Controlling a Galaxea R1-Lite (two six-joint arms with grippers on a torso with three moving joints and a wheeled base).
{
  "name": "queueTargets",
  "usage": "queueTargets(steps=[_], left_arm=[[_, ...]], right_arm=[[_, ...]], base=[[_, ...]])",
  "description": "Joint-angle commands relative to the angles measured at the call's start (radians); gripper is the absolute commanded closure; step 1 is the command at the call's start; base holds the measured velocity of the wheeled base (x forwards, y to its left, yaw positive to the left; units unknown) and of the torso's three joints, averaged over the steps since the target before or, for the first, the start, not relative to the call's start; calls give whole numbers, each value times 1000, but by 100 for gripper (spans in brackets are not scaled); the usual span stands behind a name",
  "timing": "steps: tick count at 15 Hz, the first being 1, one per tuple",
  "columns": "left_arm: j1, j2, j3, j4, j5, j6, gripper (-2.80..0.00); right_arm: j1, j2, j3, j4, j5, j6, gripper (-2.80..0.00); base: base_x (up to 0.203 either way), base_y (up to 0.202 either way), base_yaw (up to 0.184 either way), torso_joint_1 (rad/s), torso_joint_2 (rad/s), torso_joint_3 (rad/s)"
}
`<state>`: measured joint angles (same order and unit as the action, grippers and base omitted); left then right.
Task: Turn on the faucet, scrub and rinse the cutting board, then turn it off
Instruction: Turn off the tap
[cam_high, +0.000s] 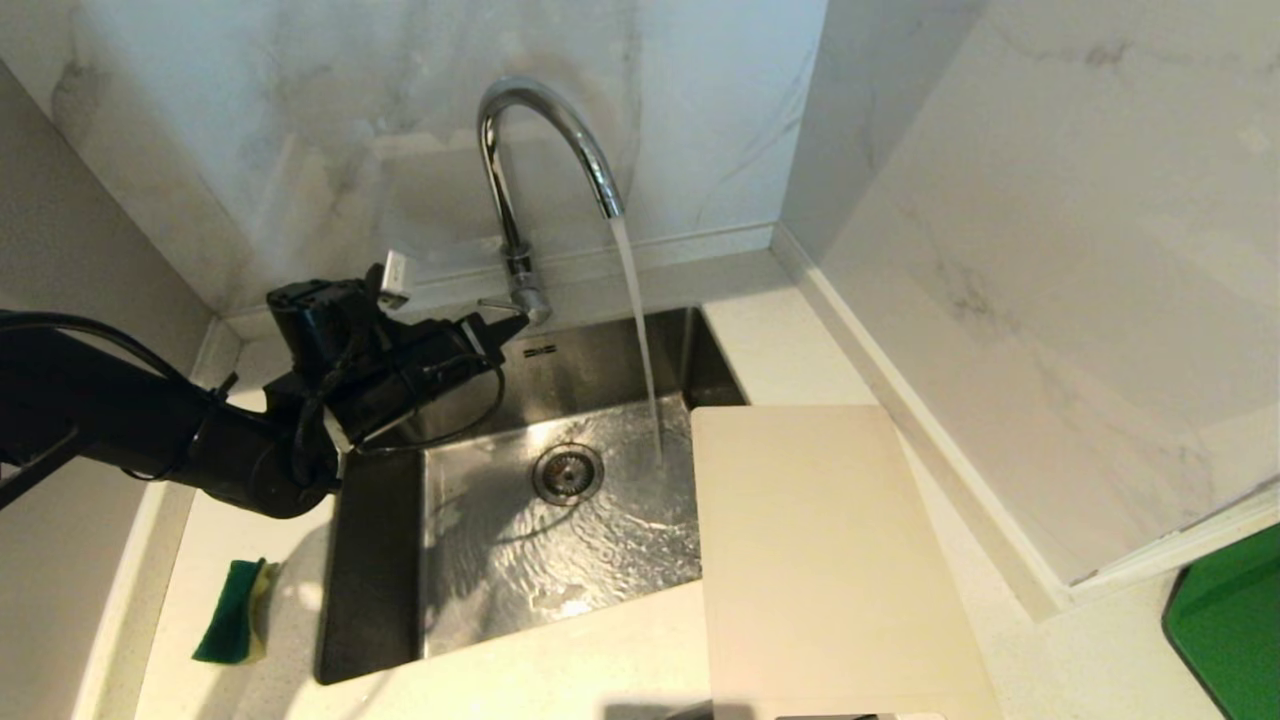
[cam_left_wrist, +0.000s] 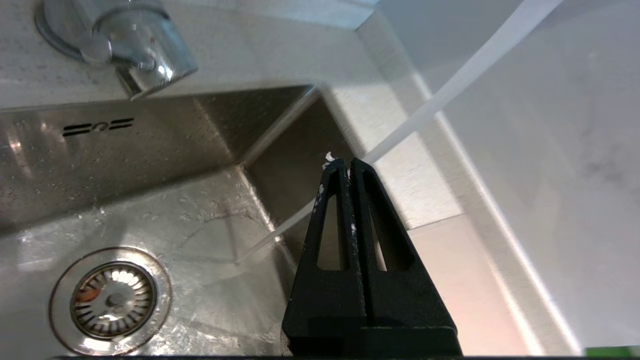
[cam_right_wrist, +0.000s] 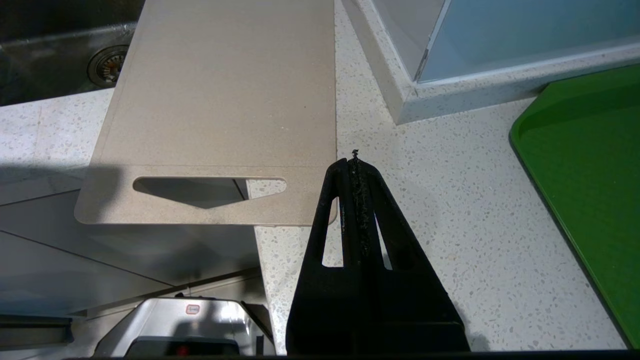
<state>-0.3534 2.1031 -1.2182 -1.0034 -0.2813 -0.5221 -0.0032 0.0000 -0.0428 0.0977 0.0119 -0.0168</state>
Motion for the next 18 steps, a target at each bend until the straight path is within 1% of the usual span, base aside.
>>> queueTargets(steps=[1,3,6,8,10,13,17,18], left_arm=[[3,52,-27,-6,-1,21,0],[10,74,-56,-6,0,39,0],[12,120,-114,-7,7,42,0],[16,144,-141,-9,8,58,0],[16,177,-172,-9,9,61,0],[29,232,-268,-8,16,62,0],[42,318,-426,7,67,62,0],[45,332,-450,11,77,62,0]], right_arm=[[0,0,0,1,0,-1,0],[0,0,0,1,1,0,0],[0,0,0,1,1,0,0],[0,0,0,1,2,1,0],[0,0,0,1,0,1,0],[0,0,0,1,0,1,0],[0,-1,0,1,0,1,0],[0,0,0,1,0,1,0]], base=[[0,0,0,0,0,0],[0,0,0,0,0,0],[0,0,0,0,0,0],[0,0,0,0,0,0],[0,0,0,0,0,0],[0,0,0,0,0,0],[0,0,0,0,0,0],[0,0,0,0,0,0]])
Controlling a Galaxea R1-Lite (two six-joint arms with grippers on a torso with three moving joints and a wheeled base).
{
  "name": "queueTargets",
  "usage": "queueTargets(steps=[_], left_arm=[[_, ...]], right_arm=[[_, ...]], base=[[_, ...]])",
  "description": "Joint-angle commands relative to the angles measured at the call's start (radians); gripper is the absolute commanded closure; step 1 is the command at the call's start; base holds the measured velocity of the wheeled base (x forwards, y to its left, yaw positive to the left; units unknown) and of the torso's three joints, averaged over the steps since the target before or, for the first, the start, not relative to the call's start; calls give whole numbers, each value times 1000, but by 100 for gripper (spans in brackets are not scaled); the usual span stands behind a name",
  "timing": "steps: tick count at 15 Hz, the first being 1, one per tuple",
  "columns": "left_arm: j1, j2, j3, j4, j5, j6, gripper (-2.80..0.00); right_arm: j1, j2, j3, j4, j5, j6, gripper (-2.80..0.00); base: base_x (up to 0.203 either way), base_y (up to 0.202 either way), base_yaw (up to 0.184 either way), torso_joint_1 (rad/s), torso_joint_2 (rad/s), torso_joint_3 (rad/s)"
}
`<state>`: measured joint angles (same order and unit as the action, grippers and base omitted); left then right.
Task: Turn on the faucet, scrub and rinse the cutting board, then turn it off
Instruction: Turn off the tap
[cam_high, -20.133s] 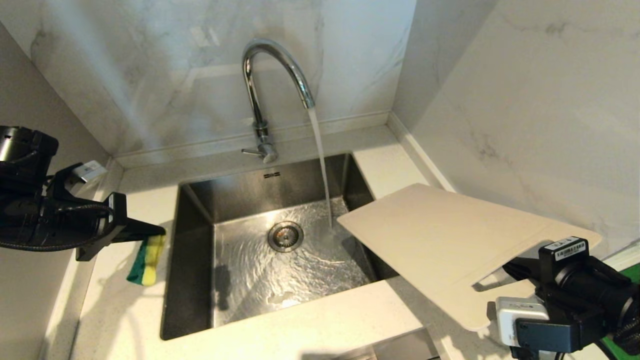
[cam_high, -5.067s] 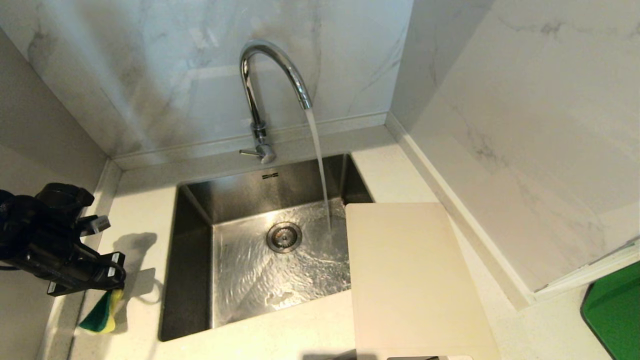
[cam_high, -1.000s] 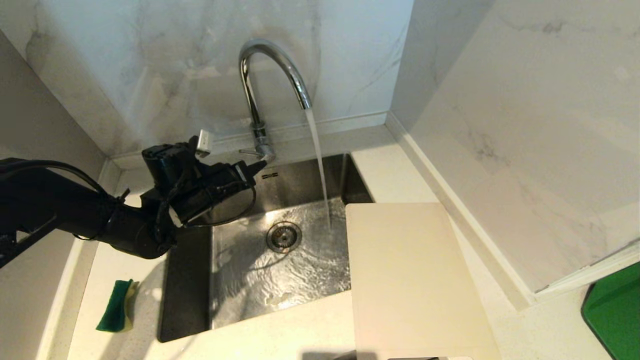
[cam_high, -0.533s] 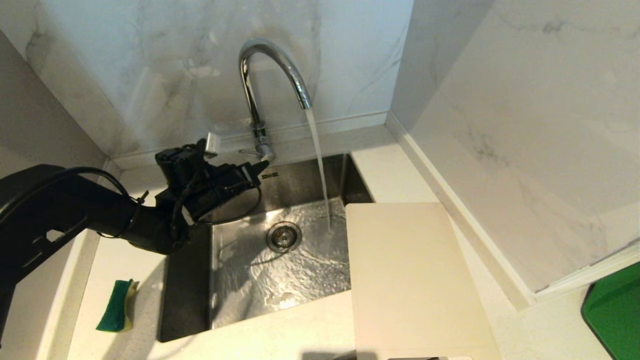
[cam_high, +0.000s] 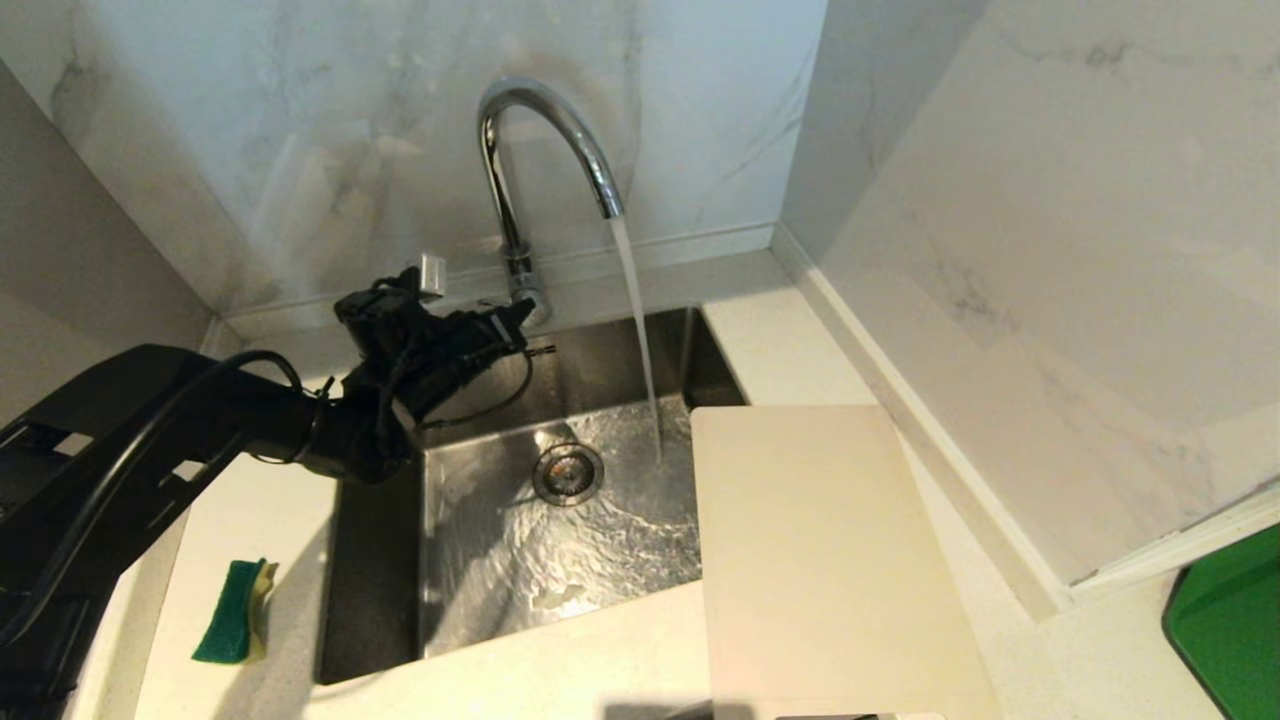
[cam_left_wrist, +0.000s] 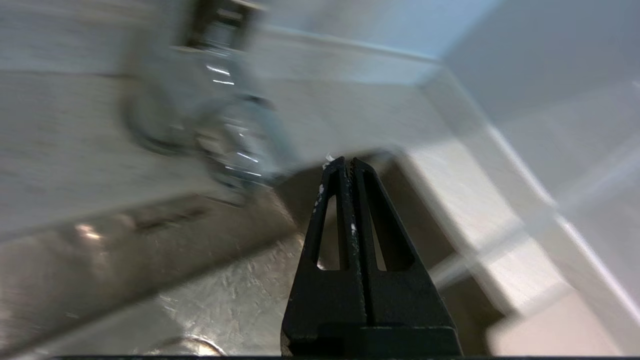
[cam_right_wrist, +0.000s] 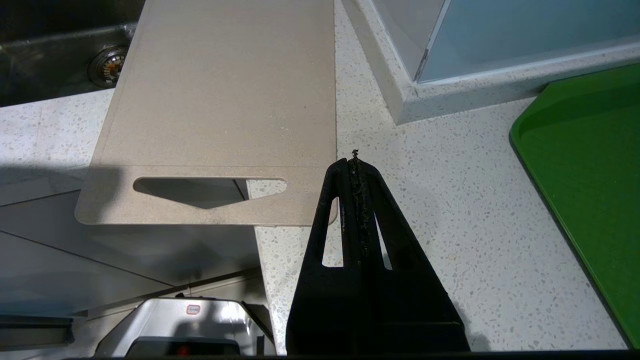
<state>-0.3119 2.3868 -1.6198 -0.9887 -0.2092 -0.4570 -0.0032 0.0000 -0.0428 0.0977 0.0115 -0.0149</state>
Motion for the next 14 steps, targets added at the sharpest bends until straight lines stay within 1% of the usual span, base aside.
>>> queueTargets(steps=[1,4,6,10,14], left_arm=[[8,57,-57,-2,9,-3,0],[17,62,-69,-4,15,-2,0],[28,85,-117,-2,20,-3,0],[43,124,-205,5,66,-2,0],[63,127,-219,19,70,-3,0]], right_arm=[[0,0,0,1,1,0,0],[0,-1,0,1,1,0,0],[0,0,0,1,1,0,0],[0,0,0,1,1,0,0],[0,0,0,1,1,0,0]], base=[[0,0,0,0,0,0],[0,0,0,0,0,0],[0,0,0,0,0,0],[0,0,0,0,0,0],[0,0,0,0,0,0]])
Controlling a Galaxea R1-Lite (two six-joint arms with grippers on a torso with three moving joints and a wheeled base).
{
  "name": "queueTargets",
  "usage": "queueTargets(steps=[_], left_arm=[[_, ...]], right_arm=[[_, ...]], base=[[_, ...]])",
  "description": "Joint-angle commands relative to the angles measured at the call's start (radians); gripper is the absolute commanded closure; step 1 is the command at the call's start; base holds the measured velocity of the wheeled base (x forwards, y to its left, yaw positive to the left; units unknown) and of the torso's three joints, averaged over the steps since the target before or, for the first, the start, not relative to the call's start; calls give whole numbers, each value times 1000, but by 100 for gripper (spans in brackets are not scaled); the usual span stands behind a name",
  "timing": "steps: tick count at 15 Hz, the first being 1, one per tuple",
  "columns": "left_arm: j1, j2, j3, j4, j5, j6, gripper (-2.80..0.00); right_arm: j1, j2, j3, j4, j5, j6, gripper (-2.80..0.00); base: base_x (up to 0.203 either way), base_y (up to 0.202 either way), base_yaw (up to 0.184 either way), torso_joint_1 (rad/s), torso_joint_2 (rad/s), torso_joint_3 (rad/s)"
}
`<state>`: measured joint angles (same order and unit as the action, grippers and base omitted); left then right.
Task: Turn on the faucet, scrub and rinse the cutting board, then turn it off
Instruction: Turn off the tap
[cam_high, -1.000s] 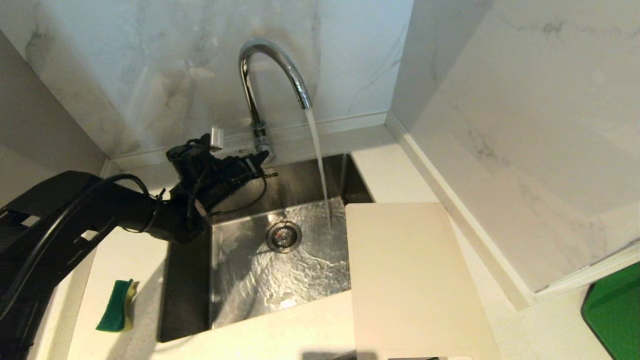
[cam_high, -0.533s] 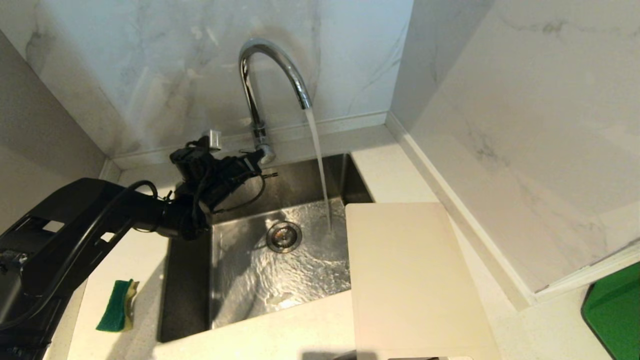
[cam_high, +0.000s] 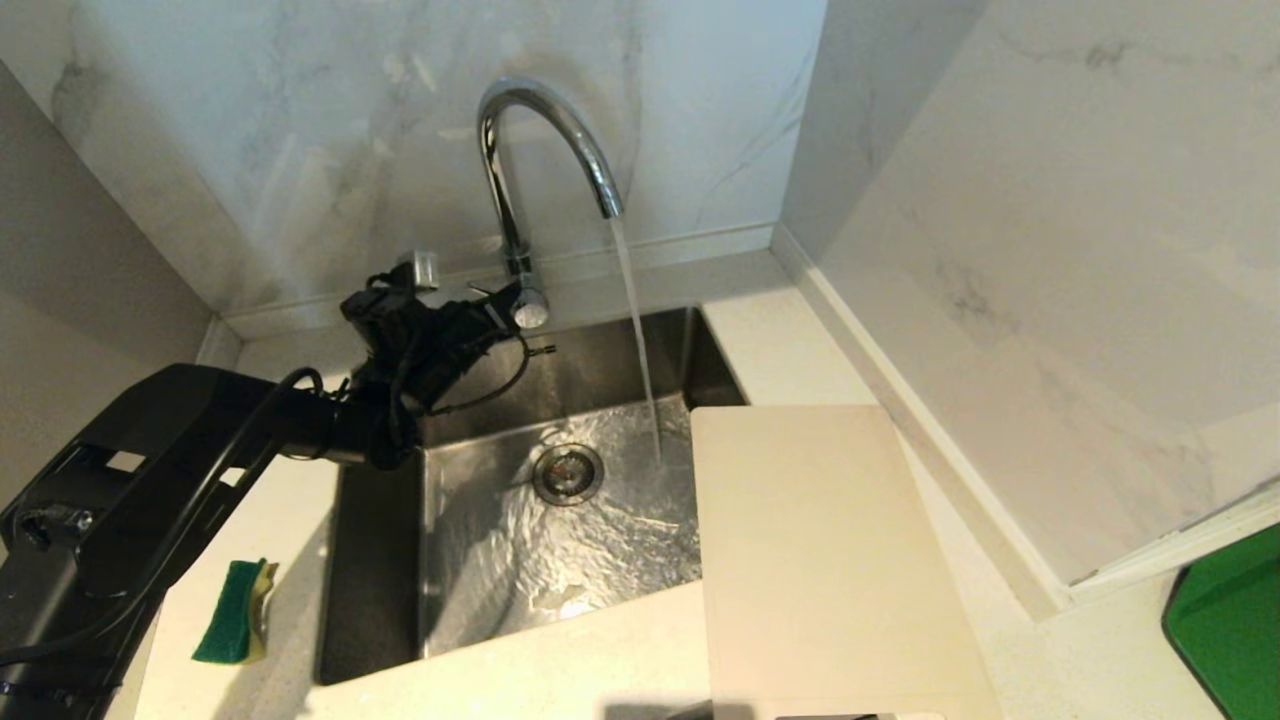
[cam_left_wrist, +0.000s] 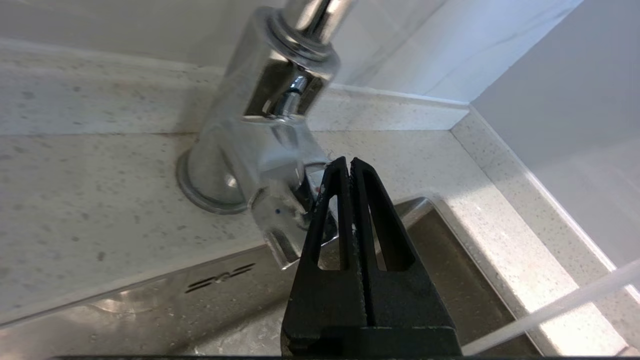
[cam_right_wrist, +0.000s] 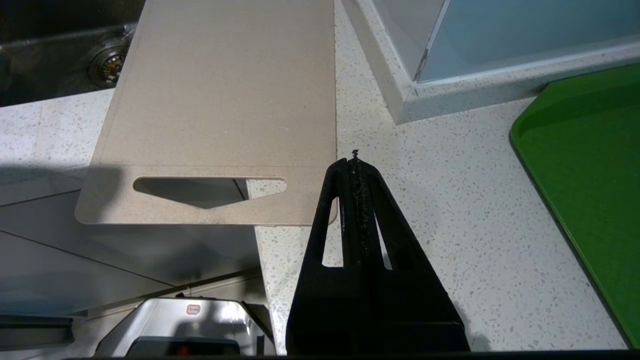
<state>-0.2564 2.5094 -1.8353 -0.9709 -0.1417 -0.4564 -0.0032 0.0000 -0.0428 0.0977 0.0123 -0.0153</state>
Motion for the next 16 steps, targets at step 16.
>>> queueTargets(steps=[16], left_arm=[[-105,-188,181,25,65,-2,0]], right_arm=[[0,0,0,1,0,-2,0]], base=[[0,0,0,0,0,0]])
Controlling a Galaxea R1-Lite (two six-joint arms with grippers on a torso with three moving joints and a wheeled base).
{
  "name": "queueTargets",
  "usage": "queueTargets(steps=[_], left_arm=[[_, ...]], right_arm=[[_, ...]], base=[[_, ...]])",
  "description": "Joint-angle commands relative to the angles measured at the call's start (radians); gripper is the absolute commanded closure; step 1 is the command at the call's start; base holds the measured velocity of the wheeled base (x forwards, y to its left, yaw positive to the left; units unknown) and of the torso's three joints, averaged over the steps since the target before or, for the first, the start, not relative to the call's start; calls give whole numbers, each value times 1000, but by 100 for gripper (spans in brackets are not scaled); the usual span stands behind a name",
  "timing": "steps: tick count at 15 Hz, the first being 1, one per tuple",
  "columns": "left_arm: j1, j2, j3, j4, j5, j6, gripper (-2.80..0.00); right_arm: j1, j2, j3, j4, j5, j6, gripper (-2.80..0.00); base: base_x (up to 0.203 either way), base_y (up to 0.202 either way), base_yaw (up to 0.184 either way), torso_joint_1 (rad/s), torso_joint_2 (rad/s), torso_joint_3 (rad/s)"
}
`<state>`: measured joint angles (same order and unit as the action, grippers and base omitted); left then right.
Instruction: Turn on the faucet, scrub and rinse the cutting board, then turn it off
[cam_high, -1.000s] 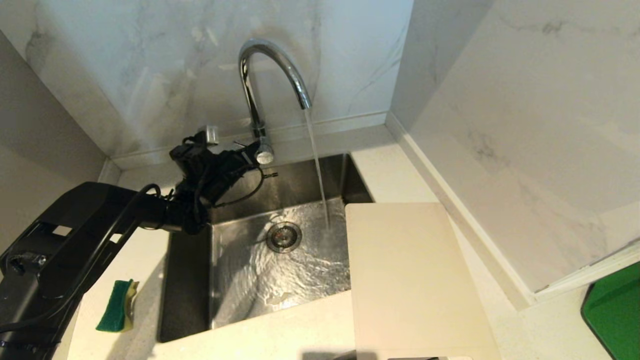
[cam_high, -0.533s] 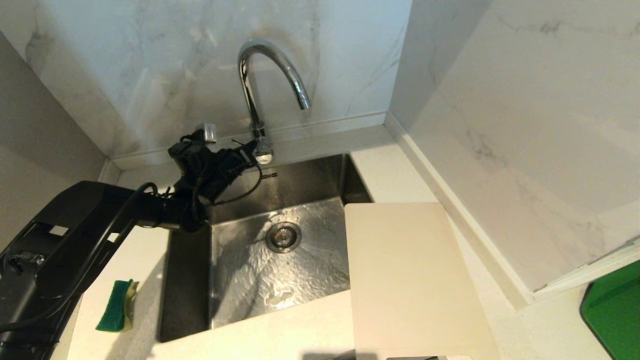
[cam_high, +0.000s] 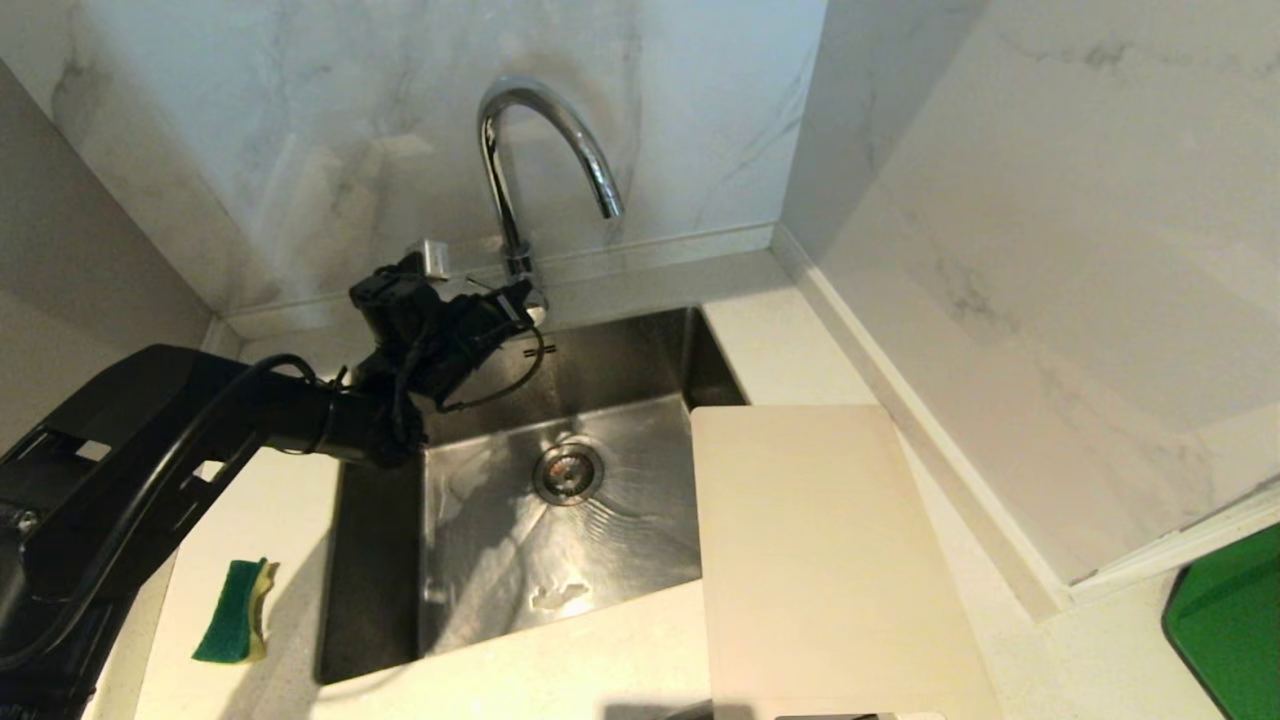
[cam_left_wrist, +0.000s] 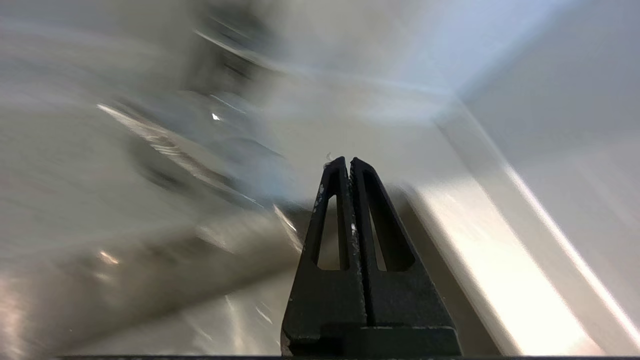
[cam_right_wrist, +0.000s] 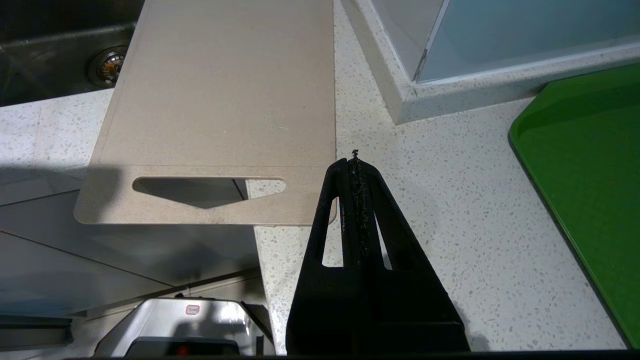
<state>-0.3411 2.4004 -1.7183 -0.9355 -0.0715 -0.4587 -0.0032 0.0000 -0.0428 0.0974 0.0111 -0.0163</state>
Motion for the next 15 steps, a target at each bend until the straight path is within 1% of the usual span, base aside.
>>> queueTargets(steps=[1,5,7,8,9,10,11,12,13,15], left_arm=[[-30,-116,95,-14,-7,2,0],[-31,-262,196,0,-10,4,0],[-5,-349,246,66,-14,11,0],[20,-387,265,107,-17,24,0],[53,-418,276,139,-18,53,0],[79,-443,281,176,-13,123,0],[103,-474,286,213,5,210,0],[121,-507,290,236,30,272,0],[134,-544,296,256,47,311,0],[157,-639,320,332,57,356,0]], right_arm=[[0,-1,0,1,1,-1,0],[0,0,0,1,1,-1,0],[0,0,0,1,1,1,0],[0,-2,0,1,1,1,0],[0,0,0,1,1,1,0],[0,0,0,1,1,1,0],[0,0,0,1,1,1,0],[0,0,0,1,1,1,0],[0,0,0,1,1,1,0],[0,0,0,1,1,1,0]], base=[[0,0,0,0,0,0],[0,0,0,0,0,0],[0,0,0,0,0,0],[0,0,0,0,0,0],[0,0,0,0,0,0],[0,0,0,0,0,0],[0,0,0,0,0,0],[0,0,0,0,0,0],[0,0,0,0,0,0],[0,0,0,0,0,0]])
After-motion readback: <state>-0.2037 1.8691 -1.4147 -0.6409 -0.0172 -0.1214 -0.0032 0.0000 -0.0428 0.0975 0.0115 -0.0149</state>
